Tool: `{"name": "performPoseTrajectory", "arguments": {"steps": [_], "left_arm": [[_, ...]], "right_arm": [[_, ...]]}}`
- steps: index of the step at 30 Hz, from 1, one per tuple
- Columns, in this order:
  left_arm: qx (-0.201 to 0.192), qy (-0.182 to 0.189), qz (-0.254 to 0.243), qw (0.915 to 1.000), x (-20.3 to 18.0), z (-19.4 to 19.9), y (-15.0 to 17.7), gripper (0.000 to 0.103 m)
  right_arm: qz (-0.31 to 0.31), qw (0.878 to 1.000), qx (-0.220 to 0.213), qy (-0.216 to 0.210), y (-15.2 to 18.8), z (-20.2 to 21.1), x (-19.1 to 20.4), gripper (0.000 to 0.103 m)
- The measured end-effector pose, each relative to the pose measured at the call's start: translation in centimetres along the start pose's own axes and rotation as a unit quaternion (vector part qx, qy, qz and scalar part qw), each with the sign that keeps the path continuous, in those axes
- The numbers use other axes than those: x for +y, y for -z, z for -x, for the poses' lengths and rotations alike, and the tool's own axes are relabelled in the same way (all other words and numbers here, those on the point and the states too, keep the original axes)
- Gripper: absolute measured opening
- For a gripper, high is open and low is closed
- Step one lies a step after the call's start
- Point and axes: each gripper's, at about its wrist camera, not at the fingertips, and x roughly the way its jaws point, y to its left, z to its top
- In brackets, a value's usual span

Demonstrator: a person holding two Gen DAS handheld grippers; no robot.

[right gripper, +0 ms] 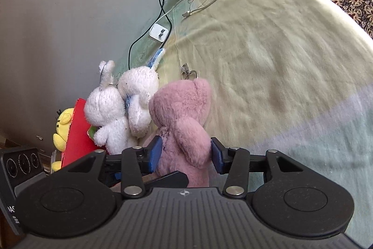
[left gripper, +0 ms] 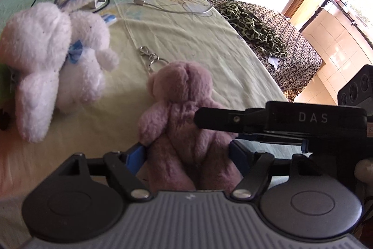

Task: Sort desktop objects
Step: 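Lift the pink teddy bear off the sheet with the right gripper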

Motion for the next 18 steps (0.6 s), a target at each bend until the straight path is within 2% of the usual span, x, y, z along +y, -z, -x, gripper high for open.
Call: {"name": "performPoseTrajectory", "arguments": {"steps": [9,18], "left_arm": [[0.026,0.024,-0.015,0.9993,0.4,-0.8,-0.6,0.077],[0.028,0.038,-0.042,0.998,0.3,-0.8,-0.6,0.076]], "right_arm": [[-0.033,0.999,0.036,-0.011,-0.7,-0.5,-0.5,0.044],[-0.014,0.999,0.047,0.009,-0.7,0.3,0.9,0.039]]}}
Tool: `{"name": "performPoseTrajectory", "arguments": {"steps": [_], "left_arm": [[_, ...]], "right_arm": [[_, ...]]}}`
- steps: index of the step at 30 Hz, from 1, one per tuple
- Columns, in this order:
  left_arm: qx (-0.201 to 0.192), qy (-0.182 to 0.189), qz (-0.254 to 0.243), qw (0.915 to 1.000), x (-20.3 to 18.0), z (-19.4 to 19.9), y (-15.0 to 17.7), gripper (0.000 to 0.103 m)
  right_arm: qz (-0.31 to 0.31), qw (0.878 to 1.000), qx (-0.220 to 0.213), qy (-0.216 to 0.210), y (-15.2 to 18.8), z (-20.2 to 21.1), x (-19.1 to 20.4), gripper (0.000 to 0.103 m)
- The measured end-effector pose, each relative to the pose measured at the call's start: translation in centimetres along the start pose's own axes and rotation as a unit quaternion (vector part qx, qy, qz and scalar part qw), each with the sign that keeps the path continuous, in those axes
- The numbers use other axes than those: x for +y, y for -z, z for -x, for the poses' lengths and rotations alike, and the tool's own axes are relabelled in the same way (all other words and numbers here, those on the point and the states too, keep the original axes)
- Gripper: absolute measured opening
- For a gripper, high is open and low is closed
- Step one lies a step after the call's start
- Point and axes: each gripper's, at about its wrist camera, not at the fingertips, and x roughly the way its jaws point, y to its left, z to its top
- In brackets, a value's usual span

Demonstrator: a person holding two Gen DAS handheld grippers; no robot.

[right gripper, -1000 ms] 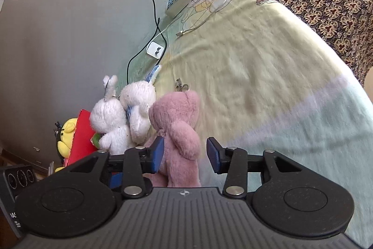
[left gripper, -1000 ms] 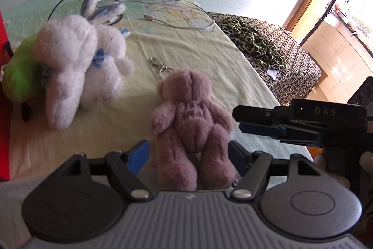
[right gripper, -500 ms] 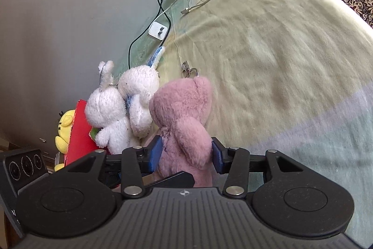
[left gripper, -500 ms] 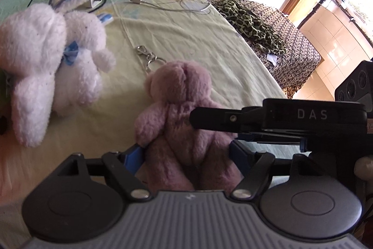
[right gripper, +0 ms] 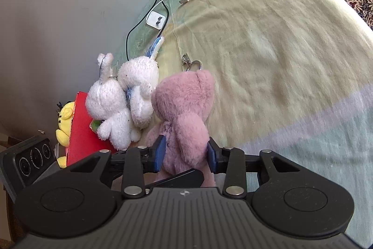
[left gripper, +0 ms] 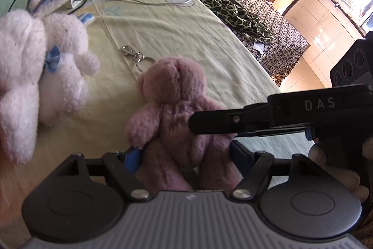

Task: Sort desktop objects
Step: 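Lift the pink teddy bear off the sheet with the right gripper, then carry the pink teddy bear with the right gripper to the red box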

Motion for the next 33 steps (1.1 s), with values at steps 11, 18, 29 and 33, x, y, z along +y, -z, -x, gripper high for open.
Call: {"name": "performPoseTrajectory", "arguments": {"steps": [11,18,29,33], "left_arm": [[-0.038,0.001,-0.034,0.9987,-2.2,3.0,1.3,0.075],[-0.064,0.004,-0.048,0.9968,-2.4,6.3,2.9,0.075],[-0.144,0.018,-0.057,0.9878,2.4,15.6,4.5,0.075],[-0.175,0.018,-0.067,0.9821,5.6,20.5,5.1,0.075]], "right_arm": [[0.022,0.999,-0.04,0.001,2.4,3.0,1.9,0.039],[0.034,0.998,-0.051,-0.007,4.5,4.2,4.3,0.039],[0.099,0.99,-0.092,-0.032,7.3,2.6,13.7,0.037],[0.11,0.986,-0.113,-0.051,8.8,0.8,18.1,0.037]]}}
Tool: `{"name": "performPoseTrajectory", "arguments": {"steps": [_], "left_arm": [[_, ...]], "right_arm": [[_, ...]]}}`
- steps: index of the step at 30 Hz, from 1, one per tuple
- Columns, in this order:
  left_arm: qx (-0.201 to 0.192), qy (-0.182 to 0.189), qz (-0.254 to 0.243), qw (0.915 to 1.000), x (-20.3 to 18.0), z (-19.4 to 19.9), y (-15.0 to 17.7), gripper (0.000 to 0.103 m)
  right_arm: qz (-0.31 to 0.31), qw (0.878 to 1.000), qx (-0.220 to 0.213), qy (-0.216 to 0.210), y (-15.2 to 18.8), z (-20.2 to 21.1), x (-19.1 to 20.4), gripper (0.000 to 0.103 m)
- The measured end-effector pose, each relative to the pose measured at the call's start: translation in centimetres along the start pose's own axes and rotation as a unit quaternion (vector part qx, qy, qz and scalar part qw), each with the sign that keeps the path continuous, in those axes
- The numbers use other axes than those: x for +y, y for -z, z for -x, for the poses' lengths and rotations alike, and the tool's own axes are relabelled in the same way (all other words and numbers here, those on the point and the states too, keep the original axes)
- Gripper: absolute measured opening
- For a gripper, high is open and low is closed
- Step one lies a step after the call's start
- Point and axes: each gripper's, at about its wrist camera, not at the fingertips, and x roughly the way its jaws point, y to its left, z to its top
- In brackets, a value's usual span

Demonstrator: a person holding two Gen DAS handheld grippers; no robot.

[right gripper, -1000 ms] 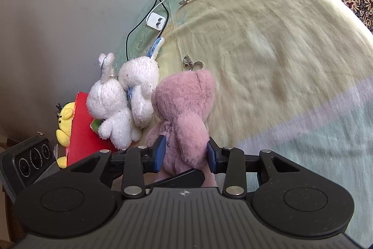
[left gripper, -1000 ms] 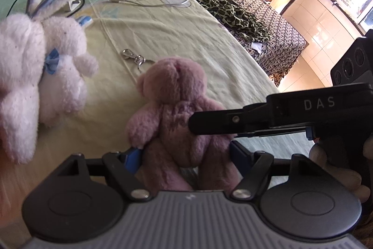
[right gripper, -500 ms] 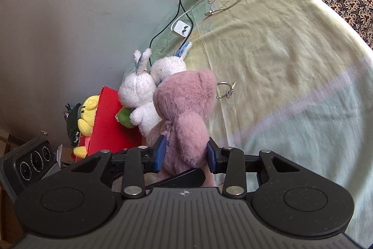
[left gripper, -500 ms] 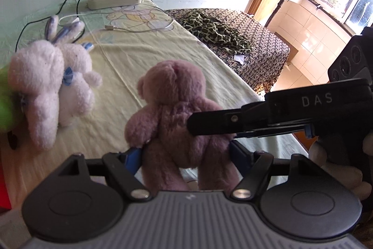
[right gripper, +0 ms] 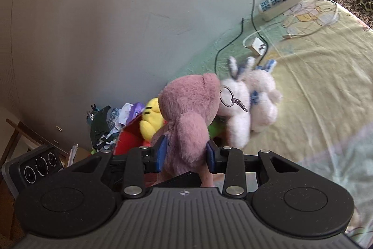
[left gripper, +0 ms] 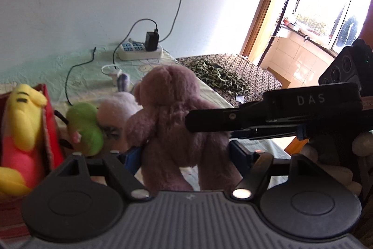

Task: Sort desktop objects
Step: 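Carry the pink teddy bear with the right gripper to the red box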

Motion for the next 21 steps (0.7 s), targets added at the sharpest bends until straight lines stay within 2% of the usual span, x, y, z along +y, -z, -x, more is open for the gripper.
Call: {"name": "performPoseTrajectory", "arguments": {"steps": [6,12,17,21], "left_arm": [[-0.05,-0.013,-0.005,0.9987,5.8,6.4,-0.7,0.075],[-0.094,-0.049,0.001,0.9944,11.4,11.3,-1.6,0.075],[-0.112,-0.082,0.02,0.9901,15.5,13.9,-1.3,0.075],[-0.107,-0.111,0.041,0.9871,18.4,14.6,-0.5,0.076]], "right_arm": [[0.052,0.998,-0.022,-0.03,0.9,-4.3,7.0,0.037],[0.097,0.992,-0.038,-0.065,0.9,-9.4,12.5,0.037],[0.12,0.988,-0.04,-0.084,1.5,-13.9,15.8,0.037],[0.123,0.988,-0.026,-0.093,2.1,-17.4,16.8,0.037]]}}
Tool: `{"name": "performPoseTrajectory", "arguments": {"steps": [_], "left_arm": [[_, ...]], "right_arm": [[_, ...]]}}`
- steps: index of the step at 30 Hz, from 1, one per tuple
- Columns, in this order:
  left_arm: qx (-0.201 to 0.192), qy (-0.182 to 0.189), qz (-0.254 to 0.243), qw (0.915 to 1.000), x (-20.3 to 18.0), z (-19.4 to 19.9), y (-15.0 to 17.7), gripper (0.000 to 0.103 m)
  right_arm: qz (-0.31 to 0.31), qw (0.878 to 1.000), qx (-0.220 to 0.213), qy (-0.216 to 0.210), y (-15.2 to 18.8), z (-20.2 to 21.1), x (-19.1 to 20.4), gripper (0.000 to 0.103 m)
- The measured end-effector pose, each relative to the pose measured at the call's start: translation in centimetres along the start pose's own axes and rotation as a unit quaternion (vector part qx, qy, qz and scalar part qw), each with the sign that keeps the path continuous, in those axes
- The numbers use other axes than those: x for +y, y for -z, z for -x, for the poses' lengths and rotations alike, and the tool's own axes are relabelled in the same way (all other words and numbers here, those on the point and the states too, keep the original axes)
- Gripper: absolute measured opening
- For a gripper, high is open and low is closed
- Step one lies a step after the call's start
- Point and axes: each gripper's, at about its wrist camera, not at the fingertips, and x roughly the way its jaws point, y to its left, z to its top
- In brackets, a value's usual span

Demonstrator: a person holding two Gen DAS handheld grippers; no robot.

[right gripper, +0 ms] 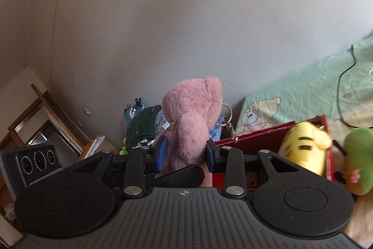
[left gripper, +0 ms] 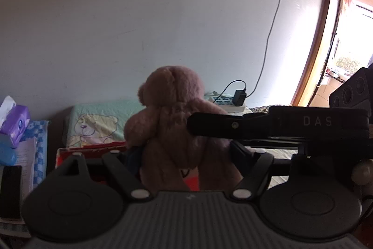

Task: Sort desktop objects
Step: 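Carry the pink teddy bear with the right gripper to the red box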

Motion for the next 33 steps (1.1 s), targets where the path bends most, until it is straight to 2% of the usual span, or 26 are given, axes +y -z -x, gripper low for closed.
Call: {"name": "performPoseTrajectory", "arguments": {"steps": [8,16,20,26,29,31,33], "left_arm": [[0.049,-0.037,0.037,0.9974,4.9,-2.1,2.0,0.076],[0.109,-0.007,0.066,0.9918,6.5,-6.1,3.4,0.076],[0.144,0.009,0.059,0.9878,6.0,-8.4,4.1,0.076],[0.189,0.006,0.027,0.9816,4.8,-10.5,5.5,0.076],[0.189,-0.009,-0.001,0.9819,4.2,-10.6,5.8,0.076],[0.187,-0.025,-0.022,0.9817,3.9,-10.6,6.1,0.076],[0.188,-0.021,-0.017,0.9819,4.2,-10.7,6.1,0.075]], "right_arm": [[-0.028,0.998,0.047,0.015,2.5,-4.5,-0.7,0.037],[-0.018,0.994,0.078,0.079,3.0,-5.6,-1.3,0.034],[-0.02,0.987,0.092,0.129,2.8,-5.4,-2.5,0.034],[-0.004,0.976,0.12,0.183,3.4,-6.2,-3.1,0.034],[0.041,0.963,0.132,0.229,4.1,-7.6,-3.0,0.022],[0.06,0.96,0.138,0.238,4.4,-7.9,-3.1,0.021],[0.068,0.959,0.137,0.24,4.6,-8.2,-3.0,0.021]]}}
